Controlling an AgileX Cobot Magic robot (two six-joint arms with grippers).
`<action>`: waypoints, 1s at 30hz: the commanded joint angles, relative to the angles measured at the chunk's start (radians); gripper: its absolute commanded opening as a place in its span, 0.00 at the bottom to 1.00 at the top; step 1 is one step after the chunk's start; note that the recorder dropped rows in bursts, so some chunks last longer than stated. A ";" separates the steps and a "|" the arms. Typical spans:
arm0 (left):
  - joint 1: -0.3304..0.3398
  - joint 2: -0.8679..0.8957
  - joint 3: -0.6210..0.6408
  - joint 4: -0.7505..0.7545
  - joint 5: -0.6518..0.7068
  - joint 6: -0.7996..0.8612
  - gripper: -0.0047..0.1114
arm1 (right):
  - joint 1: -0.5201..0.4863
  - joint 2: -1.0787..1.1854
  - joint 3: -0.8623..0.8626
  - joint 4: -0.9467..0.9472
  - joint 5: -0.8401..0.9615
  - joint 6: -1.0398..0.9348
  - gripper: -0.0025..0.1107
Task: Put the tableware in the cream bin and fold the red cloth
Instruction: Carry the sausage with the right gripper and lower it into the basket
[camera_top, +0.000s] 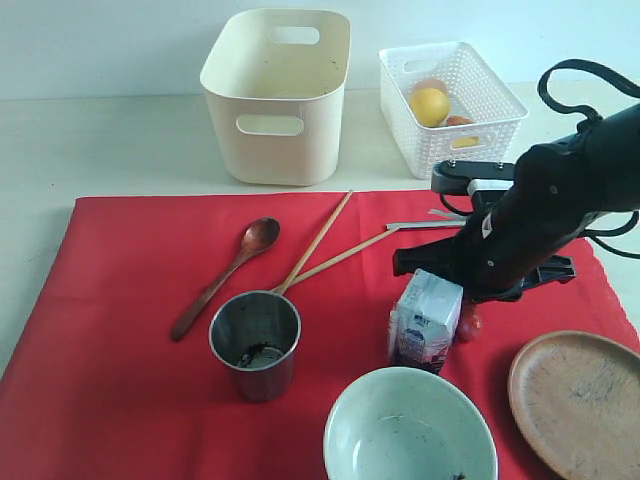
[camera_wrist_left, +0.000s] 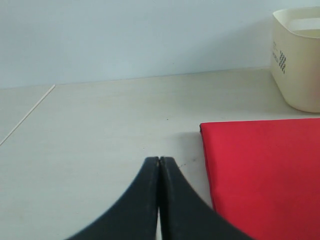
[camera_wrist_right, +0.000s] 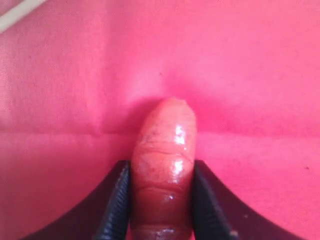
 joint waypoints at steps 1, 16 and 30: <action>-0.006 -0.006 0.000 0.004 -0.006 -0.007 0.05 | 0.002 -0.049 0.001 -0.007 -0.012 0.000 0.02; -0.006 -0.006 0.000 0.004 -0.006 -0.007 0.05 | -0.029 -0.129 -0.300 -0.166 -0.012 -0.002 0.02; -0.006 -0.006 0.000 0.004 -0.006 -0.007 0.05 | -0.184 0.125 -0.691 -0.204 0.001 -0.014 0.02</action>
